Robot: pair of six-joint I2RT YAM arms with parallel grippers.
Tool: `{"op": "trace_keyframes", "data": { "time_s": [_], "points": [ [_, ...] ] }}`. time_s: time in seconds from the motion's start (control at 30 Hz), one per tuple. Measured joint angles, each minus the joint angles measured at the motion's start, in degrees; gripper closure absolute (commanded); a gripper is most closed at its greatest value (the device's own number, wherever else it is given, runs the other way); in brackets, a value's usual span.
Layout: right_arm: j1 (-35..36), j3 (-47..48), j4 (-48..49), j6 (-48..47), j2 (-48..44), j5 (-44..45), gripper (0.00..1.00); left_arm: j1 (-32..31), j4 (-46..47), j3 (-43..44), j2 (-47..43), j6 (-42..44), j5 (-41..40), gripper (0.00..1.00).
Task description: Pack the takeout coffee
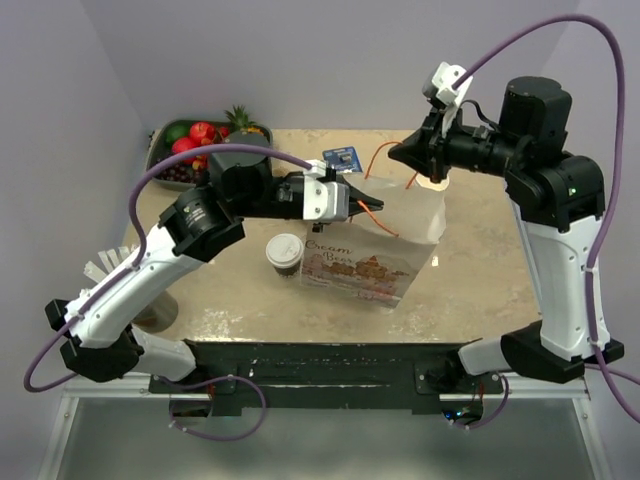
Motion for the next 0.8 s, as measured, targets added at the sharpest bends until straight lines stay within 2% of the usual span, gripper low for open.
{"op": "trace_keyframes", "data": {
  "time_s": [0.03, 0.07, 0.1, 0.13, 0.17, 0.2, 0.27, 0.33, 0.4, 0.6, 0.73, 0.8],
  "points": [
    [0.0, -0.9, 0.3, -0.2, -0.3, 0.1, 0.92, 0.0, 0.5, -1.8, -0.7, 0.0, -0.4, 0.8],
    [0.0, -2.7, 0.7, -0.7, -0.9, 0.5, 0.75, 0.0, 1.5, -4.7, -1.7, 0.2, -0.7, 0.53],
    [0.0, -5.9, 1.6, -1.5, -1.9, 1.0, 0.44, 0.0, 2.6, -8.7, -3.3, 0.5, -1.2, 0.37],
    [0.0, -10.4, 2.7, -2.2, -3.5, 1.5, 0.38, 0.0, 3.4, -13.0, -5.1, 1.0, -1.8, 0.12],
    [0.0, -16.2, 3.1, -3.0, -5.5, 2.3, 0.32, 0.0, 5.2, -19.3, -7.5, 1.1, -2.3, 0.01],
    [0.0, -22.9, 4.3, -3.7, -7.3, 2.7, 0.16, 0.0, 5.7, -23.5, -9.1, 1.7, -2.7, 0.01],
    [0.0, -30.9, 4.9, -3.6, -9.2, 3.5, 0.01, 0.0, 7.7, -34.5, -12.7, 1.1, -3.7, 0.01],
    [0.0, -37.1, 4.6, -3.2, -9.5, 4.3, 0.01, 0.0, 6.7, -40.9, -13.5, 1.0, -4.8, 0.01],
    [0.0, -37.7, 4.3, -3.1, -7.9, 4.7, 0.01, 0.0, 5.7, -43.0, -13.0, 1.0, -5.8, 0.01],
    [0.0, -31.3, 6.9, -3.3, -6.5, 5.5, 0.01, 0.0, 6.9, -39.4, -13.0, 2.7, -8.0, 0.01],
    [0.0, -30.6, 8.6, -3.9, -6.6, 5.7, 0.01, 0.0, 8.1, -37.7, -13.0, 4.4, -8.6, 0.01],
    [0.0, -30.6, 8.6, -4.4, -6.1, 6.2, 0.01, 0.0, 8.2, -37.6, -13.0, 5.5, -8.8, 0.05]
  ]
}}
